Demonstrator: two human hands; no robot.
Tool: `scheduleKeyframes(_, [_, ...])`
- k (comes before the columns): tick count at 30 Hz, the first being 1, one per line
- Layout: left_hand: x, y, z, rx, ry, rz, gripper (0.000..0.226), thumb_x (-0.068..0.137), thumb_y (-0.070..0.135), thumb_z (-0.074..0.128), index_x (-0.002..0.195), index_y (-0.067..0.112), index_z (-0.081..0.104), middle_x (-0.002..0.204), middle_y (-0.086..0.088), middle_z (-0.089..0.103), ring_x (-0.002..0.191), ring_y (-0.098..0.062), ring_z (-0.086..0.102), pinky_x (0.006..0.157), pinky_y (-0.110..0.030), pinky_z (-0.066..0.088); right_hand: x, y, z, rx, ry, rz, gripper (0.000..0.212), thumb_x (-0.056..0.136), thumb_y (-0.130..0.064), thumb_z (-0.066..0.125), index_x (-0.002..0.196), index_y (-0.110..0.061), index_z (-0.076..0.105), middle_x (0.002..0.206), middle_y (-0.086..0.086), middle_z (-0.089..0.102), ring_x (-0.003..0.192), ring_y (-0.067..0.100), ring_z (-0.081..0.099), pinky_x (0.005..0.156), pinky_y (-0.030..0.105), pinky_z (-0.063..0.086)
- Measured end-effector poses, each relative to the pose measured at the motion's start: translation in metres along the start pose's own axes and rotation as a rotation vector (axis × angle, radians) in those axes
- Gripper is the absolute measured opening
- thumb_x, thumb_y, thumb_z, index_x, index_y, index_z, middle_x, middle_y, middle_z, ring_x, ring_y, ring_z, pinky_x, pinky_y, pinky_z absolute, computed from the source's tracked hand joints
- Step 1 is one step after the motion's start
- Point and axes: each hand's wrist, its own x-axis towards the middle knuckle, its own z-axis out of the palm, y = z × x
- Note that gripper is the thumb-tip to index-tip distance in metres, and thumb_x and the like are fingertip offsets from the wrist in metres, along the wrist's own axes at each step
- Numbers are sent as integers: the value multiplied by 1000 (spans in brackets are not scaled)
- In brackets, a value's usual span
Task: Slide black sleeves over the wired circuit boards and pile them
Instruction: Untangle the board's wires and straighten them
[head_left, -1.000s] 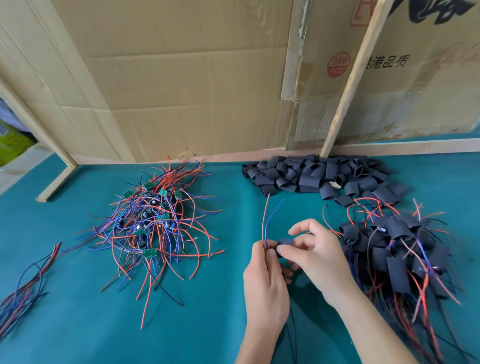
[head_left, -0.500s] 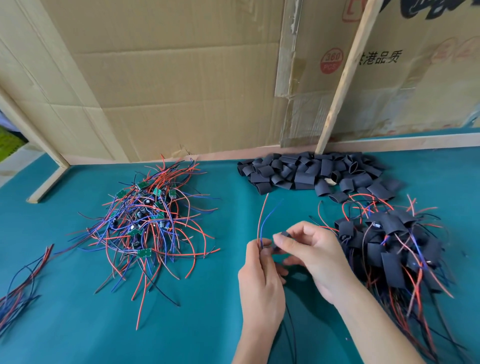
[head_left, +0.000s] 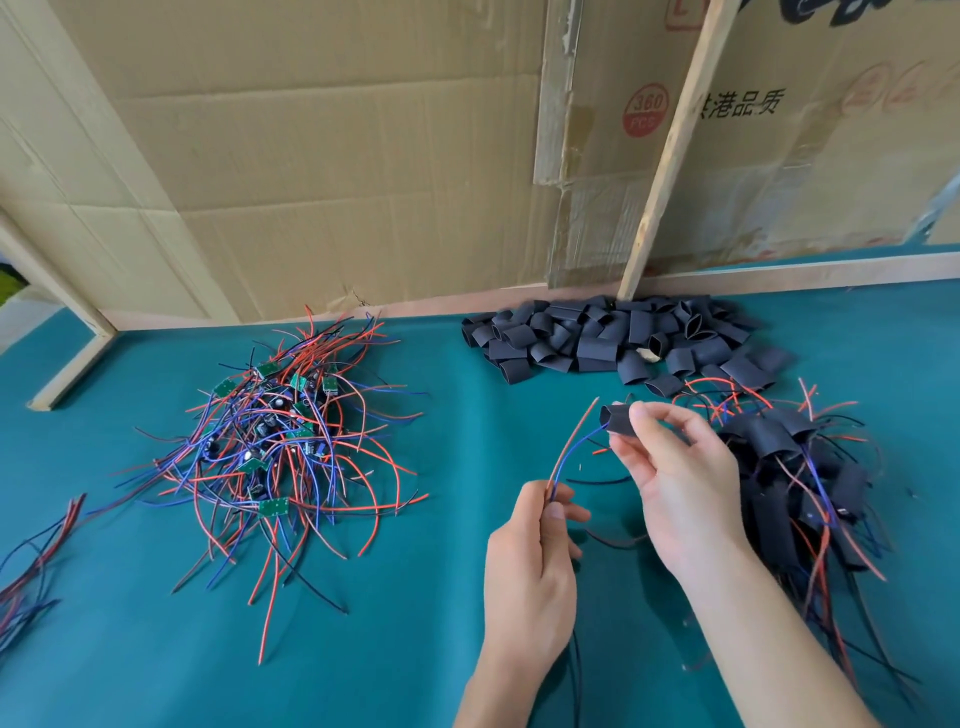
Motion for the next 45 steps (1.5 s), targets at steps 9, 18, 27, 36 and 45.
scheduleKeyframes(9, [0,4,0,38,-22,26,22,108,21,41,103,34,59,88,16,72,64,-12,62,66,-37,56,1,-13,-2,86,-86,82,9,93,-14,72,85,-18,68,83,-2,71,79,17,69,69,22,58])
scheduleKeyframes(18, [1,4,1,26,-27,32,25,102,30,39,106,34,63,82,14,70,65,-12,62,69,-39,56,2,-14,-6,-65,-201,104,29,75,-20,81,100,-11,68,96,12,79,74,17,70,66,22,58])
scheduleKeyframes(27, [1,7,-1,11,46,-11,32,99,34,47,79,11,58,71,-9,63,66,-33,55,63,-49,47,-8,1,1,-213,-396,297,71,58,-23,89,120,-4,62,99,19,77,84,21,72,73,25,56])
scheduleKeyframes(36, [3,5,-5,-164,95,-79,25,91,10,59,100,30,70,91,12,74,83,-14,73,80,-29,59,-6,-1,0,-93,-269,195,43,62,-15,83,102,-7,68,91,15,79,79,19,76,64,17,54])
scheduleKeyframes(45, [5,0,-6,-120,108,-67,33,90,-2,67,102,28,72,88,17,75,78,-9,72,76,-13,52,-2,3,-3,-268,-225,101,25,76,0,82,94,-10,67,83,11,77,76,18,74,60,18,53])
